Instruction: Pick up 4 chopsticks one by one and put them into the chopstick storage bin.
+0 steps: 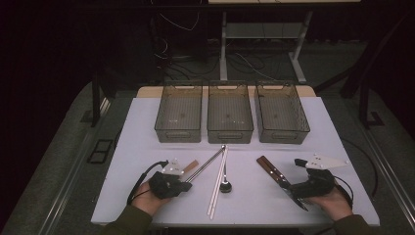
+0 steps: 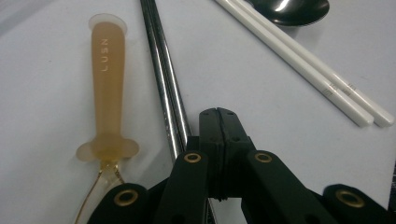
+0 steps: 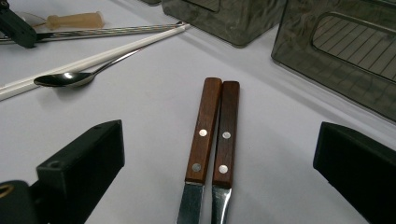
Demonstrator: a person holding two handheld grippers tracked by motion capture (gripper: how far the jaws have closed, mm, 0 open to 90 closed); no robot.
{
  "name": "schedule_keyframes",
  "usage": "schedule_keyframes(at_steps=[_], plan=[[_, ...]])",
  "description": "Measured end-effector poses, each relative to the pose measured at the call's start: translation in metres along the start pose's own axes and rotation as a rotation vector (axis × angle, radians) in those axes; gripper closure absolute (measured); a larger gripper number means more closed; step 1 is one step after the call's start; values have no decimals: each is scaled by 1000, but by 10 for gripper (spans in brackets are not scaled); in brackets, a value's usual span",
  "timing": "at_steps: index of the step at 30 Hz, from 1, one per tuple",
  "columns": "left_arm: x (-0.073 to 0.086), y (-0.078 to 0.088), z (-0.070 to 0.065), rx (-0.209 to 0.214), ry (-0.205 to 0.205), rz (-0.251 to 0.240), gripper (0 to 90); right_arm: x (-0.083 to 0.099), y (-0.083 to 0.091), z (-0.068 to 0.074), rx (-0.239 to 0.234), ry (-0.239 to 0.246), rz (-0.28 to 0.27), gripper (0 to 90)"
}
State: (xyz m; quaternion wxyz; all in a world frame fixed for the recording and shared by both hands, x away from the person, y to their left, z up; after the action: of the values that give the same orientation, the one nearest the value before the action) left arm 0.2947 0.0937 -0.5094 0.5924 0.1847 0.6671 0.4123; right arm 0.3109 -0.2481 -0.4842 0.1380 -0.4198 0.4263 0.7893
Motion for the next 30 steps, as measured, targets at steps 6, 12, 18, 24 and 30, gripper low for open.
schedule_keyframes(at_steps=[6, 12, 18, 24, 30], plan=[[2, 2, 4, -23, -6, 10, 892, 0, 0, 0, 0, 1, 1, 21], [3, 3, 6, -36, -4, 16, 892, 0, 0, 0, 1, 0, 0, 21], [-3, 4, 3, -29, -6, -9, 852, 0, 0, 0, 1, 0, 0, 21], [-13, 5, 7, -61, 13, -44, 787, 0, -1, -1, 3, 2, 1, 21], [-24, 0, 17, -92, 34, -73, 749, 0, -2, -1, 4, -2, 3, 21]])
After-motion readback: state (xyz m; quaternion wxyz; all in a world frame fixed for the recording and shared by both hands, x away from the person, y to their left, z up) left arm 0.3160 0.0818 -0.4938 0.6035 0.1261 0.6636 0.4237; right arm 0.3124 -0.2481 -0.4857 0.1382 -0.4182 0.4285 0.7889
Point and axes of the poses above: each handheld gripper's, and its own axes: y roughly backward along the jaws, x roughly out of its underside, z roughly to its left, the point moved 9 cm from there along -y, roughly forward along the jaws, and after that the axes turned 14 degrees about -y, right-handed, at the moved point
